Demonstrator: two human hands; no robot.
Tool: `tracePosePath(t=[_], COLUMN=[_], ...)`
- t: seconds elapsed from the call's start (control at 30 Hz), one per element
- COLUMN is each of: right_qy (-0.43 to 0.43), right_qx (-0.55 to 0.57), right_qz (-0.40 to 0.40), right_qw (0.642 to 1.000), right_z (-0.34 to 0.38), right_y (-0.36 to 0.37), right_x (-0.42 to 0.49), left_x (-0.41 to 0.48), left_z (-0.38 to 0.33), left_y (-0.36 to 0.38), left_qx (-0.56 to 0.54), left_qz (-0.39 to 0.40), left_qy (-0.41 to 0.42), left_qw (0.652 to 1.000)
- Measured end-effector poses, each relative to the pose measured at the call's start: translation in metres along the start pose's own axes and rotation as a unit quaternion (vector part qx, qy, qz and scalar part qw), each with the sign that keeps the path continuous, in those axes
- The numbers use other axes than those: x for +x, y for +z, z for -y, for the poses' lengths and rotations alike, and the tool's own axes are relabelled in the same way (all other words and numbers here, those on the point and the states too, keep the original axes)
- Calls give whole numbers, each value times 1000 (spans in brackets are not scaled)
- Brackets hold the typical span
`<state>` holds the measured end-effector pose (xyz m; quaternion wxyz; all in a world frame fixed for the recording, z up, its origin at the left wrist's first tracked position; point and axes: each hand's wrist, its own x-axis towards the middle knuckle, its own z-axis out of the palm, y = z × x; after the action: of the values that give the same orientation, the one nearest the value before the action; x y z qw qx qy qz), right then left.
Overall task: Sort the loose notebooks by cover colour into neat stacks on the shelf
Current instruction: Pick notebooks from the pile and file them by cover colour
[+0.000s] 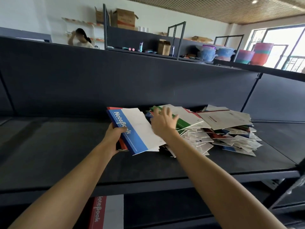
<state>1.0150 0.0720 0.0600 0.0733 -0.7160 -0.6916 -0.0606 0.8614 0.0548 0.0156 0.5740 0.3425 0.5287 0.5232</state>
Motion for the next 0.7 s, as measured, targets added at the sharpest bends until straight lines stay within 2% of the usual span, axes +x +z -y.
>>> tracePosePath(t=[0.07, 0.13, 0.33, 0.57, 0.7], right_qy=[91, 114, 33, -24, -161], right_qx=[-6, -34, -90, -94, -69], right_qz=[83, 112, -6, 5, 2], right_qw=[992, 987, 995, 995, 984], right_z=[-19, -27, -15, -2, 38], right_y=[9, 15, 8, -11, -24], right_x=[9, 10, -3, -17, -42], left_x=[4, 7, 11, 14, 12], left_z=[1, 2, 0, 3, 1], left_y=[-2, -3, -4, -5, 4], left_qx=[-2, -9, -6, -42, -124], left_qz=[-1, -2, 8, 27, 45], left_qy=[1, -6, -4, -13, -12], left_qw=[1000, 1000, 1000, 999, 991])
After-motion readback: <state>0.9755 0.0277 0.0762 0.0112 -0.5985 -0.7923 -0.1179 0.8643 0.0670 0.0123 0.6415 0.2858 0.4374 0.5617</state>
